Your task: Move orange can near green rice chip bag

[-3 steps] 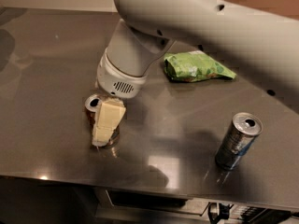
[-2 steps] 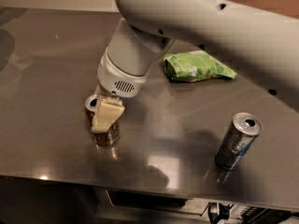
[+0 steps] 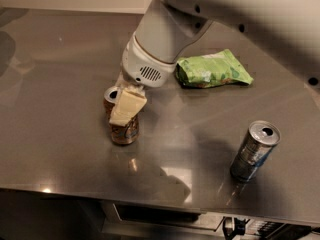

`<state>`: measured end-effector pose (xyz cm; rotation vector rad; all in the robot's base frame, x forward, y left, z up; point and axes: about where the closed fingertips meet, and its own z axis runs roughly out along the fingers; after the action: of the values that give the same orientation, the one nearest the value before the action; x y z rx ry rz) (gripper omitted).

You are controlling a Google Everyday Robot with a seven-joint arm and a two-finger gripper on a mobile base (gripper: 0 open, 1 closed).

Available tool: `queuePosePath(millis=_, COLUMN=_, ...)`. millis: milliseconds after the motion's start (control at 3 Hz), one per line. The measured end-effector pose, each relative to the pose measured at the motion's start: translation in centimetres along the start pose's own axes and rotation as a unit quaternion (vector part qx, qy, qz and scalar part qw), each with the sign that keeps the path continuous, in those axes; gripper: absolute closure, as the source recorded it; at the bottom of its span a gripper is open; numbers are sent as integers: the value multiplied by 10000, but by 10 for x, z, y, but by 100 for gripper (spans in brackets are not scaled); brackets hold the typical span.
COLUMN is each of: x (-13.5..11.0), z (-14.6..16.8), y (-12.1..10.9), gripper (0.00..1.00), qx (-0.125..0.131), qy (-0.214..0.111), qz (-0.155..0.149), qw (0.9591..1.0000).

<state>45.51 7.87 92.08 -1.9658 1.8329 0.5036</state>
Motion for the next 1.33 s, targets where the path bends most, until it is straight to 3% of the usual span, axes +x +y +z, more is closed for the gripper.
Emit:
queuePosePath(millis=333, x=33, z=-25, y=-30, gripper=100, qx=212, qy=124, qz=572, qw=9981)
queuePosePath(millis=667, x=78, z=-48, y=-58, gripper=100, qx=506, qy=305, qz=1157, qw=9915)
queuePosePath(millis=1333, x=161, z=-96, y=-87, gripper=100, qx=1284, qy=367, qz=2012, qw=9704)
